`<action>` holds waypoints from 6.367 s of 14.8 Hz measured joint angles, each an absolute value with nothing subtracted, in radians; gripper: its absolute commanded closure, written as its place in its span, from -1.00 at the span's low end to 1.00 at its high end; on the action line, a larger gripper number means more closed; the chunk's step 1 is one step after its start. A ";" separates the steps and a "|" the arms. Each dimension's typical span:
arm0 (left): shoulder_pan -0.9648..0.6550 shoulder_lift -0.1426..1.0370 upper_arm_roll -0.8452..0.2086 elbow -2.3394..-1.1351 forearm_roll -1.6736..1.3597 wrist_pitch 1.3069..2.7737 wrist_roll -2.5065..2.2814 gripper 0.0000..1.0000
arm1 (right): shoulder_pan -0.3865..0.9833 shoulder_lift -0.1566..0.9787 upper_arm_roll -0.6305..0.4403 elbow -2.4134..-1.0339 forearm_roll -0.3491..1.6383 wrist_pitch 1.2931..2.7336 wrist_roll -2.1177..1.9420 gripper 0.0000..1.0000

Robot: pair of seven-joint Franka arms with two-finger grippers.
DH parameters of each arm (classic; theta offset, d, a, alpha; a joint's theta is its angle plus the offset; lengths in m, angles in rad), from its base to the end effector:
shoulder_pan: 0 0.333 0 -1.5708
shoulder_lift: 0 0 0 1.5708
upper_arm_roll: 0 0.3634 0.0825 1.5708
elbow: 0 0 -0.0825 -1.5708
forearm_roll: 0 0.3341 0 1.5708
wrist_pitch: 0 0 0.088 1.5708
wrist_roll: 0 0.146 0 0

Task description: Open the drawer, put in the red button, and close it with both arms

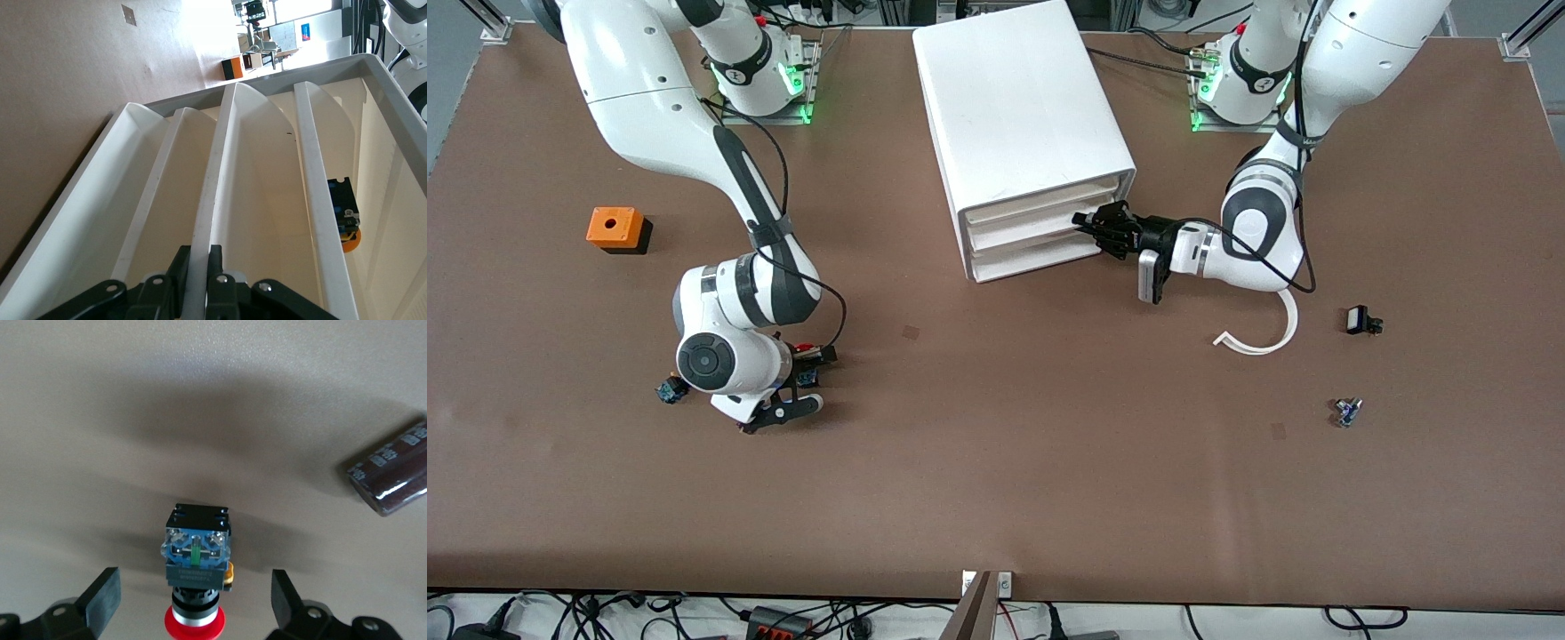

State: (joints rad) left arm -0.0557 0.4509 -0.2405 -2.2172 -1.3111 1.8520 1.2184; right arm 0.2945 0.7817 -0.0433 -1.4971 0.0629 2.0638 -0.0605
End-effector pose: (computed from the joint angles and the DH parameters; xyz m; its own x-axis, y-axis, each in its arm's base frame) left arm 0.4394 -0.2481 0.2572 0.9067 -0.3920 0.1555 -0.2429 -0.1841 0.9524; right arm 0.6531 0.1784 0.2171 0.9370 0.2781 -0.2112 0.2782 -0.9601 -0.0301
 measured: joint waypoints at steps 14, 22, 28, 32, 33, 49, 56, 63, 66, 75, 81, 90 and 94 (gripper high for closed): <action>-0.033 0.590 -0.142 -1.911 -1.173 1.853 1.089 -1.00 | 0.302 0.797 -0.043 -1.462 0.065 2.074 -0.064 1.00; 0.055 0.586 -0.132 -1.718 -0.984 1.649 0.699 -1.00 | 0.410 0.689 -0.040 -1.247 0.082 1.929 -0.060 1.00; 0.057 0.455 -0.138 -1.566 -0.555 1.401 0.235 -1.00 | 0.604 0.680 -0.042 -1.127 0.082 1.898 0.024 1.00; 0.056 0.359 -0.141 -1.509 -0.246 1.325 0.125 -1.00 | 0.774 0.679 -0.050 -1.084 0.018 1.919 0.134 1.00; 0.057 0.332 -0.140 -1.498 -0.187 1.323 0.122 -1.00 | 0.806 0.680 -0.052 -1.084 0.007 1.919 0.149 1.00; 0.052 0.319 -0.136 -1.264 0.003 1.216 -0.001 -1.00 | 0.882 0.800 -0.009 -1.084 0.074 1.923 0.340 1.00; 0.051 0.319 -0.136 -1.261 0.003 1.216 -0.013 -1.00 | 0.885 0.828 -0.010 -1.082 0.090 1.941 0.397 -1.00; 0.052 0.319 -0.136 -1.261 0.003 1.217 -0.016 -1.00 | 0.832 0.800 -0.043 -1.004 0.090 1.927 0.481 -1.00; 0.051 0.320 -0.148 -1.263 0.003 1.258 -0.043 -1.00 | 0.697 0.754 -0.058 -0.993 0.089 1.867 0.479 -1.00; 0.004 0.358 -0.295 -1.514 -0.007 1.824 -0.499 -1.00 | 0.486 0.694 -0.160 -0.993 -0.039 1.639 0.321 -1.00; -0.230 0.517 -0.311 -1.546 -0.005 2.120 -0.735 -1.00 | 0.231 0.653 -0.164 -1.014 0.058 1.623 0.091 -1.00; -0.274 0.579 -0.310 -1.604 0.006 2.207 -0.771 -1.00 | 0.167 0.556 -0.173 -1.026 0.059 1.476 0.033 -1.00; -0.298 0.579 -0.311 -1.674 0.008 2.240 -0.865 -1.00 | 0.096 0.449 -0.161 -1.128 0.059 1.495 0.025 -1.00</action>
